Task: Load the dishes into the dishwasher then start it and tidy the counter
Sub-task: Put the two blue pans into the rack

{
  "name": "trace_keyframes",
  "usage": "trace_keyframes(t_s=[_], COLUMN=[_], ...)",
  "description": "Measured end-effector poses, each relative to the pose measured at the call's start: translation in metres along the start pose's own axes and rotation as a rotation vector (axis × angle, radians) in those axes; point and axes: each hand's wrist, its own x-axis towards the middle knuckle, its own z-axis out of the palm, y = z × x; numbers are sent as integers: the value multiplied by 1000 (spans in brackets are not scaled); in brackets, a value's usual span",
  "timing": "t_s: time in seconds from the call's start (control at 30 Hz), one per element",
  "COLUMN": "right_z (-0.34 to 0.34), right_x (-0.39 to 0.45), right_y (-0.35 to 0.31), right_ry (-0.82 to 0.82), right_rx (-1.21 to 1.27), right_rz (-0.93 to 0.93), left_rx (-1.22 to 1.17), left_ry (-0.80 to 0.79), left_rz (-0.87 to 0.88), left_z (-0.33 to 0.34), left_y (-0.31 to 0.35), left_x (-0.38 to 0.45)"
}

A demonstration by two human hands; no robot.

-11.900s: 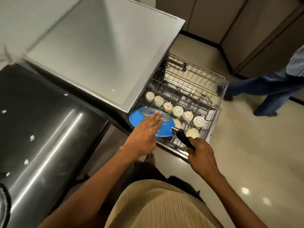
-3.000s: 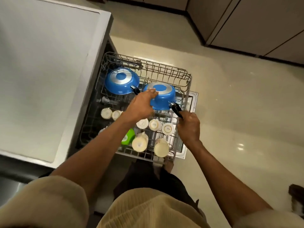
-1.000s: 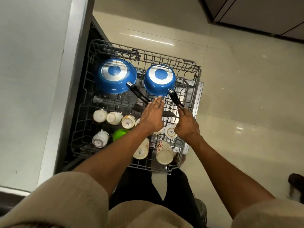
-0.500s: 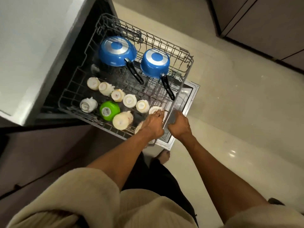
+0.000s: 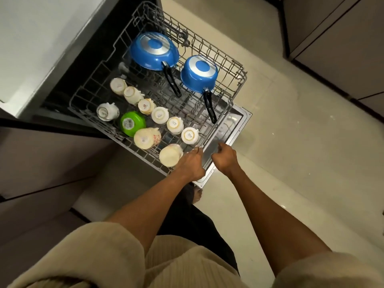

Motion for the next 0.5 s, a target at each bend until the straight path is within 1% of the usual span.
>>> trace_keyframes(t_s=[0.13,0.3,0.43,0.5], right_z=[-2,-13,-21,-27], right_x=[16,38,58,65], right_y=[-15,-32,-37,-40], right_ry=[-14,-1,15,7], right_rx=[-36,-34,66,133], right_rz=[-25,2,74,124], left_rx=[-47,-83,-154,-237], left_ry=[0,-17,22,43], left_rz=[-32,-31,-82,-117], left_z=[-5,-9,-8,-4], left_y=[3,6,15,21], left_x=[6,19,22,20])
